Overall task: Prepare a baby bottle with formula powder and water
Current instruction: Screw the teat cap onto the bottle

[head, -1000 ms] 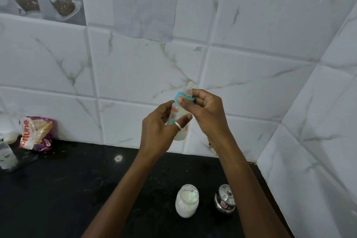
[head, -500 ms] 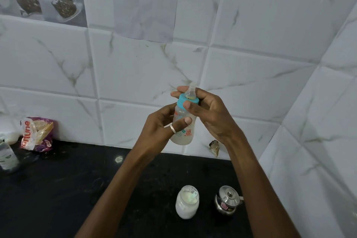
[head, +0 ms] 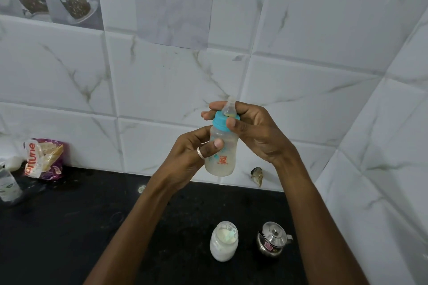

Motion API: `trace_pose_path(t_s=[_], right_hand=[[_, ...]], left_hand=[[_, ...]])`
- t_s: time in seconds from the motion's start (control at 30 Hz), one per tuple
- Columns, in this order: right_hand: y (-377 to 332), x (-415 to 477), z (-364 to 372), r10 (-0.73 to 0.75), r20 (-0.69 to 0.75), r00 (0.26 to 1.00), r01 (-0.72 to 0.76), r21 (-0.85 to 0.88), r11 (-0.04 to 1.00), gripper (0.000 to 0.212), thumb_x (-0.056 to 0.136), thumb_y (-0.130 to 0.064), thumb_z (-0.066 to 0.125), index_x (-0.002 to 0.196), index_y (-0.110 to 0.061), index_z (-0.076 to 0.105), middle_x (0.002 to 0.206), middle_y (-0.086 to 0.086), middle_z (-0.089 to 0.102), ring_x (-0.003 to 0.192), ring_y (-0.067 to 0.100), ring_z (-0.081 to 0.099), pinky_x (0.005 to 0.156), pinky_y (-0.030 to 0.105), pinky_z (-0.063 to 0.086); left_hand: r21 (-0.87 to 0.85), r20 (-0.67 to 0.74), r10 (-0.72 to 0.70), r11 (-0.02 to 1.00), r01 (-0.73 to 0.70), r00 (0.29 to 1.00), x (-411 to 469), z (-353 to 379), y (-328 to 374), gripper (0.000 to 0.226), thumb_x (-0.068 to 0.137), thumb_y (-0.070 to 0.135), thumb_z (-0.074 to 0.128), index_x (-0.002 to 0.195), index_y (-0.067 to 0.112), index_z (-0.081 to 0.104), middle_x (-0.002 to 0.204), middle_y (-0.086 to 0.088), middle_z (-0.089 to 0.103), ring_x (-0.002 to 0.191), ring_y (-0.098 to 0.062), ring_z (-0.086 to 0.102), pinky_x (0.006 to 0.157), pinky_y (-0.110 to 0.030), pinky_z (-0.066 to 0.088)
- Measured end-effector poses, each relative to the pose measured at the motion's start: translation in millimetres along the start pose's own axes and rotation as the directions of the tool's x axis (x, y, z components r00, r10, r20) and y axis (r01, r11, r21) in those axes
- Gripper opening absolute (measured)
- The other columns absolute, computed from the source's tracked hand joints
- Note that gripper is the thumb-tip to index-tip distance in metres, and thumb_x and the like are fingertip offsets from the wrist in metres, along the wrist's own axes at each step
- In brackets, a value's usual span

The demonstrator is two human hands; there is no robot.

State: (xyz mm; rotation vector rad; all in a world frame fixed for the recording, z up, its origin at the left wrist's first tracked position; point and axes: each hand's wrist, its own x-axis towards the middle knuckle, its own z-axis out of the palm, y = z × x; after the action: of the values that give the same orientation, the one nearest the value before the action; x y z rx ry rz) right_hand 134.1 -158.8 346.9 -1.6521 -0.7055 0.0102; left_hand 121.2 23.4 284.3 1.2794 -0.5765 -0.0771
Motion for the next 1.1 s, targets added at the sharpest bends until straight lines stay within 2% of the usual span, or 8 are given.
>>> trace_pose_path(t_s=[0.13,0.23,0.37,0.47,0.53,0.77,0.9,1.1], right_hand=[[1.1,3.0,-5.7,0.010,0.042,0.999,-0.011,0.022,1.000,0.047,0.095,-0.027,0.060,0.138,-0.010,0.056,0.139,0.007,0.066,0.133,0.030,0.059,0.111,0.042,0.048],[-11.8,4.7,-9.8,0.090,-0.090,0.992,-0.102,-0.143,0.984,0.049,0.092,-0.045,0.067,0.134,-0.020,0.060,0.135,-0.002,0.067,0.127,0.020,0.063,0.108,0.040,0.052],[-41.5,12.6,-6.3,0.144,-0.214,0.966,-0.253,-0.680,0.688,0.065,0.070,-0.076,0.059,0.113,-0.027,0.066,0.103,-0.015,0.067,0.090,0.009,0.067,0.080,0.024,0.059],[-51.2,20.2,-4.5,0.205,-0.168,0.964,-0.248,-0.843,0.477,0.059,0.073,-0.077,0.064,0.103,-0.026,0.068,0.096,-0.011,0.066,0.079,0.010,0.064,0.071,0.021,0.055],[-53.5,23.8,-7.8,0.235,-0.142,0.961,-0.234,-0.872,0.430,0.047,0.081,-0.065,0.071,0.103,-0.024,0.071,0.099,-0.009,0.068,0.081,0.011,0.064,0.074,0.024,0.056],[-62.2,30.9,-16.9,0.280,0.020,0.960,-0.129,-0.854,0.503,0.033,0.086,-0.042,0.078,0.112,-0.021,0.076,0.108,-0.010,0.072,0.094,0.010,0.068,0.084,0.027,0.059],[-67.5,35.5,-24.4,0.341,0.139,0.930,-0.094,-0.806,0.585,0.032,0.088,-0.021,0.080,0.119,-0.020,0.074,0.108,-0.018,0.068,0.101,0.009,0.067,0.078,0.014,0.056],[-74.5,42.6,-33.7,0.364,0.227,0.903,-0.074,-0.753,0.654,0.035,0.083,-0.011,0.083,0.115,-0.023,0.077,0.113,-0.012,0.073,0.108,0.014,0.068,0.096,0.036,0.059]], left_hand=[[0.008,-0.016,0.001,1.000,-0.001,1.000,1.8,0.5,0.5,0.054,0.082,0.052,0.076,0.124,0.018,0.069,0.122,-0.009,0.072,0.115,-0.029,0.067,0.095,-0.034,0.057],[0.107,-0.074,-0.005,0.994,0.012,0.997,2.3,0.0,2.3,0.041,0.086,0.035,0.070,0.123,0.018,0.069,0.117,0.001,0.076,0.107,-0.014,0.071,0.086,-0.023,0.056],[0.238,-0.113,0.011,0.971,0.016,0.993,4.0,-1.7,-4.3,0.048,0.081,0.039,0.071,0.126,0.023,0.068,0.115,0.010,0.076,0.107,-0.011,0.071,0.084,-0.020,0.056],[0.275,-0.120,0.008,0.961,0.026,0.993,5.4,0.4,-9.2,0.047,0.078,0.042,0.072,0.123,0.029,0.069,0.112,0.014,0.076,0.105,-0.007,0.071,0.080,-0.016,0.056],[0.285,-0.123,0.003,0.958,0.032,0.992,6.1,2.0,-11.0,0.049,0.077,0.043,0.073,0.124,0.028,0.068,0.112,0.014,0.076,0.104,-0.006,0.071,0.080,-0.016,0.055],[0.287,-0.111,0.003,0.957,0.030,0.994,6.2,-2.3,-10.7,0.049,0.082,0.035,0.075,0.129,0.027,0.066,0.115,0.013,0.076,0.107,-0.008,0.071,0.084,-0.018,0.057],[0.299,-0.107,0.006,0.954,0.026,0.994,5.8,-2.3,-9.1,0.046,0.079,0.041,0.072,0.124,0.034,0.065,0.111,0.020,0.075,0.105,-0.004,0.070,0.080,-0.013,0.055],[0.307,-0.102,0.000,0.951,0.031,0.995,4.7,-4.1,-11.6,0.047,0.080,0.040,0.072,0.126,0.033,0.065,0.114,0.014,0.075,0.107,-0.009,0.071,0.085,-0.017,0.056]])
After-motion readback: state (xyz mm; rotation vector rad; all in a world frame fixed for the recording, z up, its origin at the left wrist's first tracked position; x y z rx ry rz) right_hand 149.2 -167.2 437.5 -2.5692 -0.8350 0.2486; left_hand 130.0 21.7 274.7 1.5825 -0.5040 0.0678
